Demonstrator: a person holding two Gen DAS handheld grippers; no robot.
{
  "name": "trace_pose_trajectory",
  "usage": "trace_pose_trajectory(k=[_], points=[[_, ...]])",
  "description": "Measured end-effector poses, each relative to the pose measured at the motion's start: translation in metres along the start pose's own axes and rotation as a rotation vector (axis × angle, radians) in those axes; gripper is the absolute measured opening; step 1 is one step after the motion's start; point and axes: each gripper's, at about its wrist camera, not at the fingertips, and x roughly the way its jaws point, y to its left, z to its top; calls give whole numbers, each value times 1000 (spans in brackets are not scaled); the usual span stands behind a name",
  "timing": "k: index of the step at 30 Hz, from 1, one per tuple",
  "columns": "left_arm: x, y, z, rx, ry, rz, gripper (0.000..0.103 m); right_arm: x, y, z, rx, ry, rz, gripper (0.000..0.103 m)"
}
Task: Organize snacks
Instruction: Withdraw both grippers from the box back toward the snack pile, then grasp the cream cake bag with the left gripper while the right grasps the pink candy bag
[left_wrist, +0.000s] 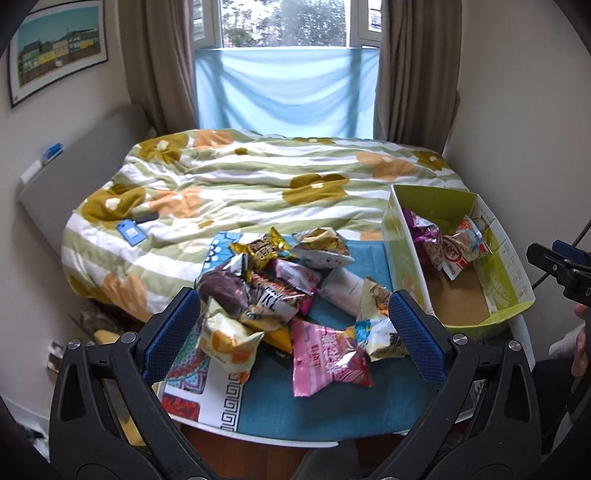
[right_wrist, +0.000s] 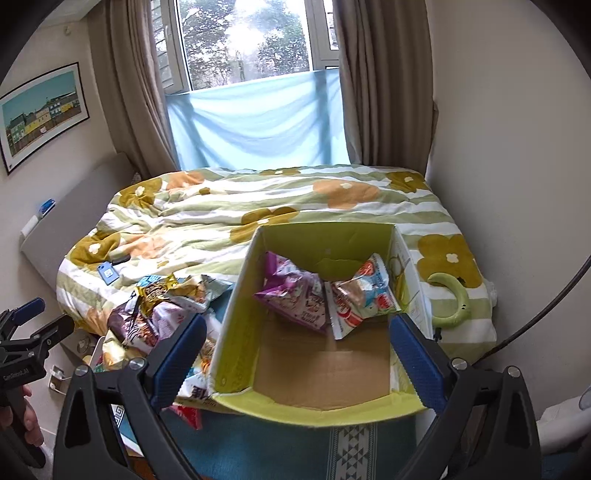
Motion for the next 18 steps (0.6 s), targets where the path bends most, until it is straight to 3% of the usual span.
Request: trace_pose_trajectory(k=[9, 18], points=[[-21, 67, -45, -98, 32, 14, 101, -13, 55, -48, -44, 39, 125, 99], [28, 106, -67, -55, 120, -58, 101, 5, 98, -82, -23, 102, 164, 99]])
